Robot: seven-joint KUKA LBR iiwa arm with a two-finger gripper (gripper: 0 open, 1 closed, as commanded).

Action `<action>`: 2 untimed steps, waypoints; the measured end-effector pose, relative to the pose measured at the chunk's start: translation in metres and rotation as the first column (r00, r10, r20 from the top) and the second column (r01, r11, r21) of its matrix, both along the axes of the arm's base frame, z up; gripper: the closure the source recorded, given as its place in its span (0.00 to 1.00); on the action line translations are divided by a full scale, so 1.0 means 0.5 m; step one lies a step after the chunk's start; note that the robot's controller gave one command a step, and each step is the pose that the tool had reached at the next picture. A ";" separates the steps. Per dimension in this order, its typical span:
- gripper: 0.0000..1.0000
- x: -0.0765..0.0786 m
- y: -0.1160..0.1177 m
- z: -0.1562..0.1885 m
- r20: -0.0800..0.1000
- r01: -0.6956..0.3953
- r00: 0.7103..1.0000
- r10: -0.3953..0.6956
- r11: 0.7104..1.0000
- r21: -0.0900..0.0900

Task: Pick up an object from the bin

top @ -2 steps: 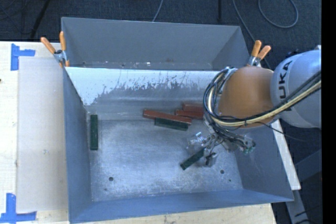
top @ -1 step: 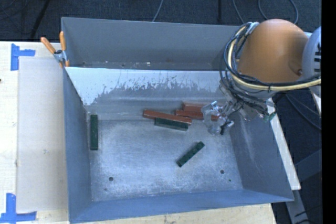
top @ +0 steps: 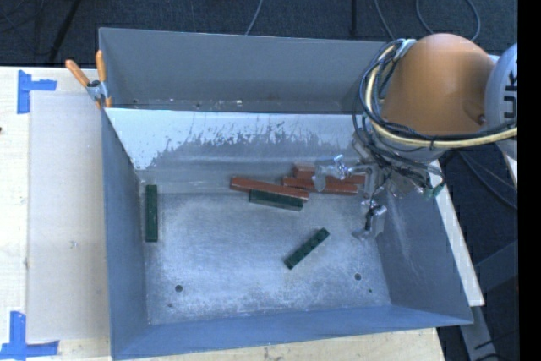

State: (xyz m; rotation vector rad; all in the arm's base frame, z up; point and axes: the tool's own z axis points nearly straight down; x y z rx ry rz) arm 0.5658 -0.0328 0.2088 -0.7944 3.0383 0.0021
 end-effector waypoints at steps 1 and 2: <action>0.00 -0.005 0.017 -0.270 -0.007 -0.228 0.974 0.228 0.974 0.002; 1.00 -0.001 0.016 -0.263 -0.001 -0.226 0.974 0.226 0.974 0.000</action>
Offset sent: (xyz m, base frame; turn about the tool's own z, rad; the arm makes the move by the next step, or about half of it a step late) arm -0.0005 0.0080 -0.1308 -0.2328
